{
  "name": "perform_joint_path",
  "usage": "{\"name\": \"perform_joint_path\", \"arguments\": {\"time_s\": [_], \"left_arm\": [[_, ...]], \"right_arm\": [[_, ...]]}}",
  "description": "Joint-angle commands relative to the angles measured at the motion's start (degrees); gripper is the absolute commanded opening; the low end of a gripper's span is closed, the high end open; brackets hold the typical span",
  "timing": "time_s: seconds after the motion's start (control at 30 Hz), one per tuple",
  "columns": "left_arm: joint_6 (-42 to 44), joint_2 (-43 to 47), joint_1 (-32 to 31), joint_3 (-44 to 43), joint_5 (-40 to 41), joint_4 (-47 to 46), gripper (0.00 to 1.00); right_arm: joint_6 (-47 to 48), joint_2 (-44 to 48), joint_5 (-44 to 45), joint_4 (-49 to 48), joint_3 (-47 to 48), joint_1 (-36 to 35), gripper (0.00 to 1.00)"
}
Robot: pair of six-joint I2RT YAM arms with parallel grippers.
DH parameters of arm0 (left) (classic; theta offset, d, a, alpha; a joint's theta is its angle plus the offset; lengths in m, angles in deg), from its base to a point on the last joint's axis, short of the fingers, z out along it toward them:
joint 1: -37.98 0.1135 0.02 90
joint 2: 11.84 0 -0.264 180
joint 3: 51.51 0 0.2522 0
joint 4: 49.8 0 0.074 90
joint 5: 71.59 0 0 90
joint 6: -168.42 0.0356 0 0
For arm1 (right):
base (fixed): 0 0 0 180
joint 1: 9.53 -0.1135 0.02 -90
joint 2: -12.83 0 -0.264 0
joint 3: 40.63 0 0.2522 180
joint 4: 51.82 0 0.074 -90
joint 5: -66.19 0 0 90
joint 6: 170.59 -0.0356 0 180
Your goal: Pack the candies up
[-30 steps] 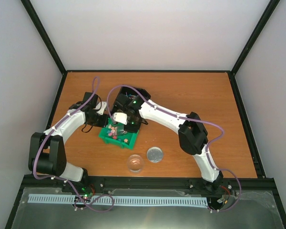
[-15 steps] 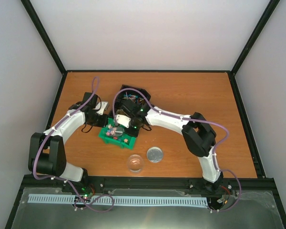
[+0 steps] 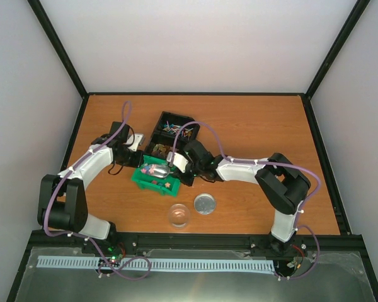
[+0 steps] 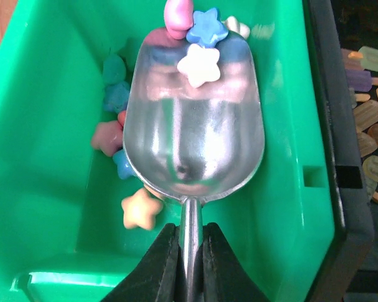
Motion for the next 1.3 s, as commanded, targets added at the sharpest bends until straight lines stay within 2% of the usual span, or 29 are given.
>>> {"name": "perform_joint_path", "arguments": {"time_s": [0.0, 0.4, 0.6, 0.87, 1.0, 1.27], "left_arm": [[0.3, -1.0, -0.3, -0.9, -0.8, -1.2, 0.01], [0.5, -1.0, -0.1, -1.0, -0.4, -1.2, 0.01], [0.4, -0.9, 0.0, -1.3, -0.3, -0.9, 0.01], [1.2, -1.3, 0.6, -3.4, -1.6, 1.2, 0.06], [1.9, -0.5, 1.1, -4.3, -1.6, 1.4, 0.19], [3.2, 1.8, 3.5, -8.7, -7.8, 3.2, 0.64]], "right_arm": [[-1.4, 2.0, -2.5, -12.5, -2.8, 0.8, 0.03], [-0.4, 3.9, -8.0, -21.2, -10.2, 3.6, 0.03], [0.2, 1.6, -10.6, -23.1, -9.3, 3.6, 0.03], [0.7, 3.1, -14.1, -27.8, -14.1, 4.6, 0.03], [4.1, 6.2, -14.5, -22.0, -12.9, 4.9, 0.03], [11.8, 13.7, -16.4, 0.1, -8.0, 6.3, 0.03]]}}
